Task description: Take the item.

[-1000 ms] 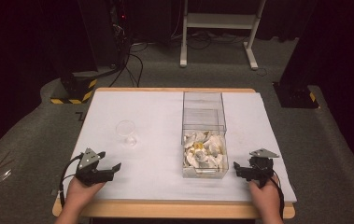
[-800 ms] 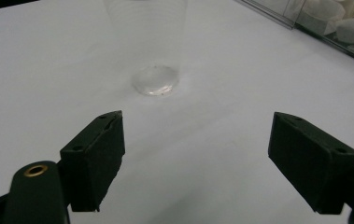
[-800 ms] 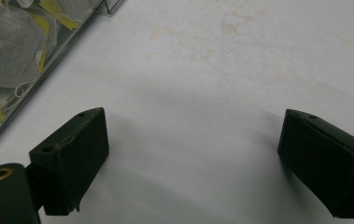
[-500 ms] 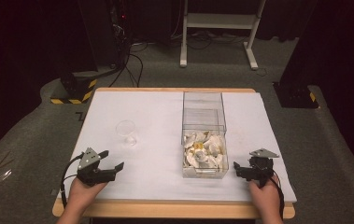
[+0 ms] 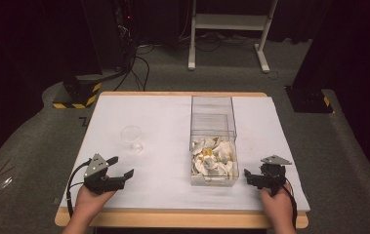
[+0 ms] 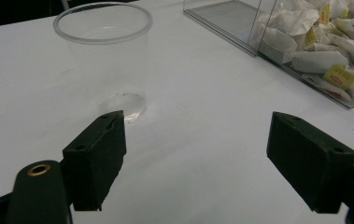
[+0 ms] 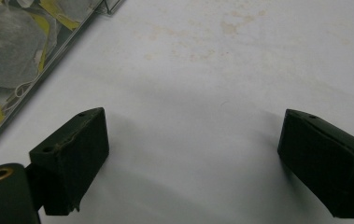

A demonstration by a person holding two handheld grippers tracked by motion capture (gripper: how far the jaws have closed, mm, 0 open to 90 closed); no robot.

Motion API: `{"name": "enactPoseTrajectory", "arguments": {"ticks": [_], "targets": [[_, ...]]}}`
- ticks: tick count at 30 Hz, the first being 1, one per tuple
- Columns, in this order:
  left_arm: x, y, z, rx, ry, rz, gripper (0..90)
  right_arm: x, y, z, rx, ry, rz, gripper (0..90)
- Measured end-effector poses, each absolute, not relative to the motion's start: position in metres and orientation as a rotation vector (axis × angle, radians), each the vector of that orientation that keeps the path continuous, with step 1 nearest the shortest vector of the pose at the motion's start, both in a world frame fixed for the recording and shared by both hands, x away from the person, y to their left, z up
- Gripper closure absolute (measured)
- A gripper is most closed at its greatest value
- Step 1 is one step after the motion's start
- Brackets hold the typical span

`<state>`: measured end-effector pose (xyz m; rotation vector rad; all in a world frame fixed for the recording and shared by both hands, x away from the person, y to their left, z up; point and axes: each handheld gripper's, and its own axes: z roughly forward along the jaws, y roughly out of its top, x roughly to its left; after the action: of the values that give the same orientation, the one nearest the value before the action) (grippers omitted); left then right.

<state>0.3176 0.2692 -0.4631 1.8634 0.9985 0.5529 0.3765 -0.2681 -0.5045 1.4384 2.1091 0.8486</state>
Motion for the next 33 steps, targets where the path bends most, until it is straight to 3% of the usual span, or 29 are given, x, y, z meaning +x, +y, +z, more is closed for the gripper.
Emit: {"name": "enactPoseTrajectory", "arguments": {"ticks": [33], "targets": [[0.332, 0.244, -0.456, 1.848, 1.048, 0.507, 21.4, 0.376, -0.268, -0.504, 1.426, 2.110, 0.839, 9.1]]}}
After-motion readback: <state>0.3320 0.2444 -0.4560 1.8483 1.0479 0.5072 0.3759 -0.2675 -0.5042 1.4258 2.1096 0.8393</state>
